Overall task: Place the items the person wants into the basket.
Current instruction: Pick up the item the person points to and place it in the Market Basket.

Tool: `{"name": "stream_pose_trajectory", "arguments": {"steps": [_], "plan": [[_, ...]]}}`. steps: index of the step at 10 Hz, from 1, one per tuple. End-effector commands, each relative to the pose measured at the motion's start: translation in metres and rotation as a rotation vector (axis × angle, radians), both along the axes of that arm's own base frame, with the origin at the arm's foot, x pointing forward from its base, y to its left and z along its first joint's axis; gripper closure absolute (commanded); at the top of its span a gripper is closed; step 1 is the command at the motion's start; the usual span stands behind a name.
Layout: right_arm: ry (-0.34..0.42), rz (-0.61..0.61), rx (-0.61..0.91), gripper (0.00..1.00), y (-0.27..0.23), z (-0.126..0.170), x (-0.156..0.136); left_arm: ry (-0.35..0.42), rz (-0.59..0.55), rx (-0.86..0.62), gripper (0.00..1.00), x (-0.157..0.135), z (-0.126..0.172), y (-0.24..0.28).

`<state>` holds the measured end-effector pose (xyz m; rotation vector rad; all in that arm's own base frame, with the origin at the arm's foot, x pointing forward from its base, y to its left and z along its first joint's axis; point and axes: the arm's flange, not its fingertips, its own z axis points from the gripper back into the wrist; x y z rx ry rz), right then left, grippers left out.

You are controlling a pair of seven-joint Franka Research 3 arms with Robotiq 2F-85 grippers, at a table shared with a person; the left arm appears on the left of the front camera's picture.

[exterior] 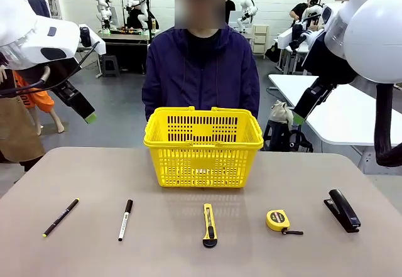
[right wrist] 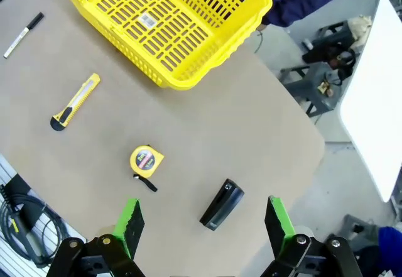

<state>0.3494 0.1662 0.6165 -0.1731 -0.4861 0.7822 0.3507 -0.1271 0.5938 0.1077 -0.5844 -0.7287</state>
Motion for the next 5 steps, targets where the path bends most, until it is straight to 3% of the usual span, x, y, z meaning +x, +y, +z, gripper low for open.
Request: {"name": "stream_pose_trajectory", "arguments": {"steps": [1,2,3,5], "plan": [[0.019,0.091,0.159,0.0,-0.03,0.017,-0.005,-0.001,0.0,0.0,0.0,0.0,0.001,0.0],[0.038,0.133,0.406,0.0,-0.067,0.032,-0.003,0.083,-0.093,-0.237,0.0,0.006,0.01,0.032],[0.055,0.172,0.582,0.0,-0.101,0.037,-0.001,0.117,-0.11,-0.323,0.0,0.013,0.013,0.061],[0.004,0.112,0.776,0.0,-0.171,0.034,0.003,0.131,-0.126,-0.479,0.0,0.026,0.021,0.126]]}}
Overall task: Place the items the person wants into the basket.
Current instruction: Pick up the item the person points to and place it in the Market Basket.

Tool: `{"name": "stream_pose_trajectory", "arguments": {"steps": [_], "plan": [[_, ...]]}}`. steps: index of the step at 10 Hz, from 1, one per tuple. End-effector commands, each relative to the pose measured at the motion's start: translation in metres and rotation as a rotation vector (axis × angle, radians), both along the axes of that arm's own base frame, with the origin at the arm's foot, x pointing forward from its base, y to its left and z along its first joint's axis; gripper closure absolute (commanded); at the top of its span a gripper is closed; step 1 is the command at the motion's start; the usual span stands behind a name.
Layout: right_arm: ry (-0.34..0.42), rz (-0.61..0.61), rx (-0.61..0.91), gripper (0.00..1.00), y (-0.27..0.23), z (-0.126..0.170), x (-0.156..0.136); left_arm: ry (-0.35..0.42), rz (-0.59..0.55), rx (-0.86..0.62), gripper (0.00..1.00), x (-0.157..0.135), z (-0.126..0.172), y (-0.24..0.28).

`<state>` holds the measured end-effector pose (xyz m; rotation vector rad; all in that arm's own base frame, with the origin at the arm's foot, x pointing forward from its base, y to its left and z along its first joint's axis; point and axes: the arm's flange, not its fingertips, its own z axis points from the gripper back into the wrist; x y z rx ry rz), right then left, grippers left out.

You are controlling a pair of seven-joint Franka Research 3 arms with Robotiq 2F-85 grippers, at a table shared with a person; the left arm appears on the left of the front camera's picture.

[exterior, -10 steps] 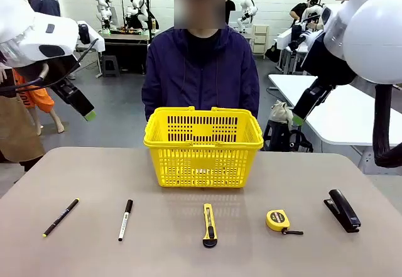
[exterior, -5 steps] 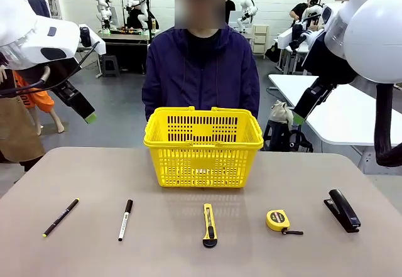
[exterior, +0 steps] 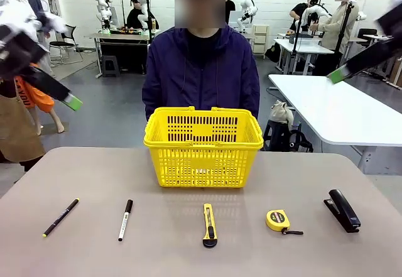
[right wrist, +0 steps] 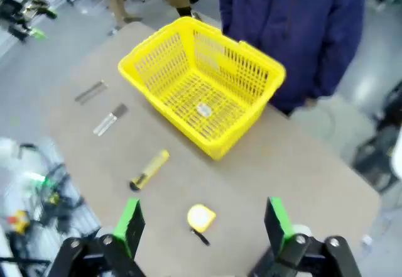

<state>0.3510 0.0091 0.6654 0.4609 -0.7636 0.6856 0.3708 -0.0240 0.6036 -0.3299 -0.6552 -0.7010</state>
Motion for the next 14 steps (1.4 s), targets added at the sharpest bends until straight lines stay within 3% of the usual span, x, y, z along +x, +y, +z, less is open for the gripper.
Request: {"name": "stream_pose_trajectory", "arguments": {"steps": [1,3,5,8,11,13,14], "plan": [[0.045,-0.01,0.148,0.0,-0.043,-0.021,-0.003,0.052,0.014,-0.103,0.0,0.007,0.015,0.053],[0.11,-0.006,0.043,0.0,-0.087,-0.035,-0.02,0.044,0.077,-0.111,0.0,0.005,0.027,0.113],[0.112,0.056,-0.027,0.0,-0.118,-0.036,-0.043,0.031,0.094,-0.096,0.0,-0.019,0.036,0.15],[0.117,0.126,-0.003,0.0,-0.152,-0.028,-0.085,0.074,0.088,-0.095,0.0,-0.044,0.038,0.194],[0.159,0.111,-0.017,0.0,-0.169,-0.026,-0.11,0.089,0.102,-0.095,0.0,-0.058,0.032,0.211],[0.181,0.096,0.009,0.0,-0.17,-0.032,-0.101,0.076,0.102,-0.108,0.0,-0.062,0.028,0.215],[0.155,0.099,0.001,0.0,-0.167,-0.024,-0.112,0.095,0.125,-0.1,0.0,-0.061,0.029,0.211]]}}
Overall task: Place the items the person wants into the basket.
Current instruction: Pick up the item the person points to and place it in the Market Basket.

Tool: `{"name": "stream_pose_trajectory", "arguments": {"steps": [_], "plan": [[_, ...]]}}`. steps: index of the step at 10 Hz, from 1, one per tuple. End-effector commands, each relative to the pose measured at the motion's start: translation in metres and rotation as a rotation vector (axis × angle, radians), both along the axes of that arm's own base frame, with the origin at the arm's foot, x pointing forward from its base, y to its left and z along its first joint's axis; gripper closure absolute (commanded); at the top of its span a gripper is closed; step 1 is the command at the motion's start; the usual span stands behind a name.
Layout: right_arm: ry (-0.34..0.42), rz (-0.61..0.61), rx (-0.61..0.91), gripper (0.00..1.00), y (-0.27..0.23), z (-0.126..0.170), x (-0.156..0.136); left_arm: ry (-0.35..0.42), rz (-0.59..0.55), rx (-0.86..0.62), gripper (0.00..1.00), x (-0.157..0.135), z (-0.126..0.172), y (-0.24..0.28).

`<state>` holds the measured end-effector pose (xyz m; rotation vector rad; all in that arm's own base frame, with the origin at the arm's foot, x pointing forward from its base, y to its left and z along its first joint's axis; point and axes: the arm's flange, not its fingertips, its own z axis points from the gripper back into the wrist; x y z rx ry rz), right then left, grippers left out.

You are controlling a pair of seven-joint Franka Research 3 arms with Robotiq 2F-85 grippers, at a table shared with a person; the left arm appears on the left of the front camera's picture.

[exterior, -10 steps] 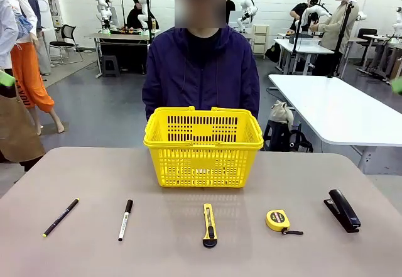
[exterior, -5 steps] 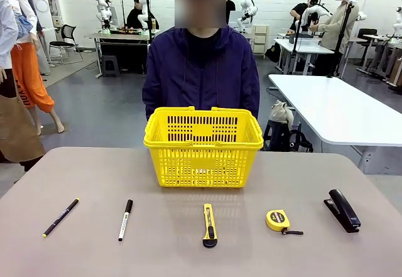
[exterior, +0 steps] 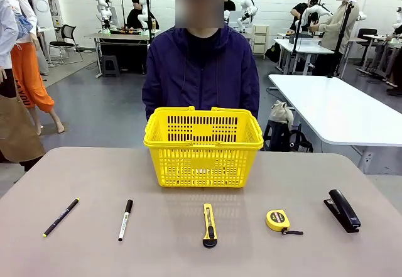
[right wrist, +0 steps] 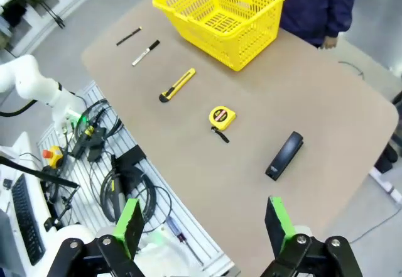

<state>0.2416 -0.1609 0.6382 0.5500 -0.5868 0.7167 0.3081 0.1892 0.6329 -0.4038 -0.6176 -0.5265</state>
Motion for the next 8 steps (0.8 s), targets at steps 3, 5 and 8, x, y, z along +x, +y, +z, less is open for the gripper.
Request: {"name": "stream_pose_trajectory", "arguments": {"steps": [3,5,8], "plan": [[-0.015,0.012,0.001,0.0,0.0025,0.0033,-0.0029,0.001,-0.006,-0.002,0.0,0.0017,0.0002,-0.0027],[-0.015,0.012,0.001,0.0,0.0025,0.0033,-0.0029,0.001,-0.006,-0.002,0.0,0.0017,0.0002,-0.0027],[-0.015,0.012,0.001,0.0,0.0025,0.0033,-0.0029,0.001,-0.006,-0.002,0.0,0.0017,0.0002,-0.0027]]}}
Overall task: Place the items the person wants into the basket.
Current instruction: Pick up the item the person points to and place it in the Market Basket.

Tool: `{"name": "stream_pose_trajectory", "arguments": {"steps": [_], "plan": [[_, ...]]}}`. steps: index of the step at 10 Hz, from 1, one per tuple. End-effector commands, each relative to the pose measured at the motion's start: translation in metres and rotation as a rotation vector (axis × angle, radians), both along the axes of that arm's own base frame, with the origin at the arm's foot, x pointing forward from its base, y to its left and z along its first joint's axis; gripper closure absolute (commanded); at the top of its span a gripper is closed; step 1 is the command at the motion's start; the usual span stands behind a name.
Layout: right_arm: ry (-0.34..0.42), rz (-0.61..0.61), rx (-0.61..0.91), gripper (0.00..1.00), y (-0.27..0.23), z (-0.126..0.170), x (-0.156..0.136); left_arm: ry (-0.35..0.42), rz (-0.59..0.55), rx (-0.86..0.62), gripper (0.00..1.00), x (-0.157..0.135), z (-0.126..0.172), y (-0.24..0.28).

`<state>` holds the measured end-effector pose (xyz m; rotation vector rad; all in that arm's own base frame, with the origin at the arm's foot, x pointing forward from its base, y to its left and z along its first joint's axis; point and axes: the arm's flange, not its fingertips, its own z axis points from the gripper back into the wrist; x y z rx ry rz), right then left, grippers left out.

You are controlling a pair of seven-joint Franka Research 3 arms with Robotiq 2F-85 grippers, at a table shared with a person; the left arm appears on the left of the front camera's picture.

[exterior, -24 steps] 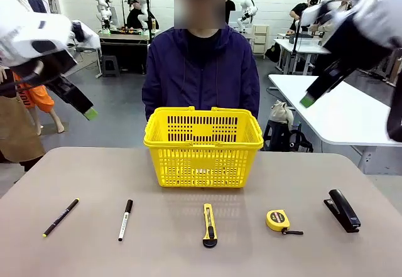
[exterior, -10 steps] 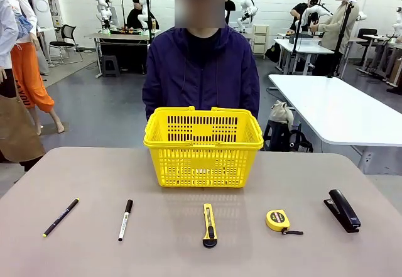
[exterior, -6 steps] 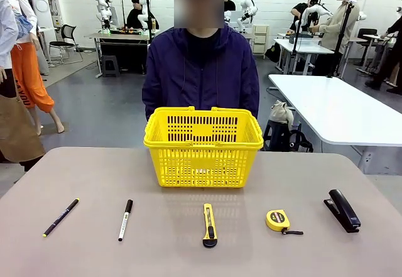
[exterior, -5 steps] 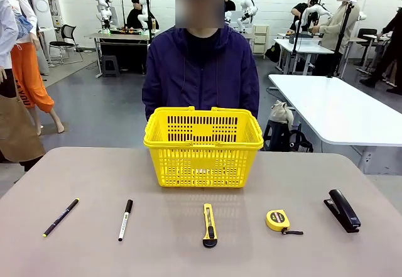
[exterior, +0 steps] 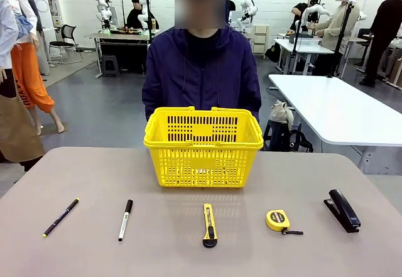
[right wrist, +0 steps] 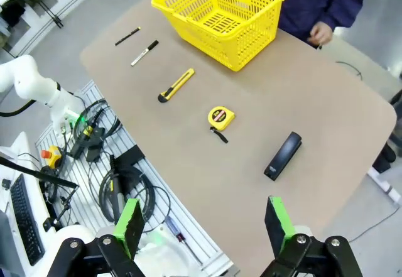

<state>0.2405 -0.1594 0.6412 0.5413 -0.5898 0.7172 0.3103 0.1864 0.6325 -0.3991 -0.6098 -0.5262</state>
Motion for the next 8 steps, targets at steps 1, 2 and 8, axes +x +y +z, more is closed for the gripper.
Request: {"name": "stream_pose_trajectory", "arguments": {"steps": [1,2,8], "plan": [[-0.01,0.015,0.007,0.0,0.001,0.0003,-0.0019,-0.005,-0.007,-0.008,0.0,-0.0005,0.0005,0.0002],[-0.01,0.015,0.007,0.0,0.001,0.0003,-0.0019,-0.005,-0.007,-0.008,0.0,-0.0005,0.0005,0.0002],[-0.01,0.015,0.007,0.0,0.001,0.0003,-0.0019,-0.005,-0.007,-0.008,0.0,-0.0005,0.0005,0.0002]]}}
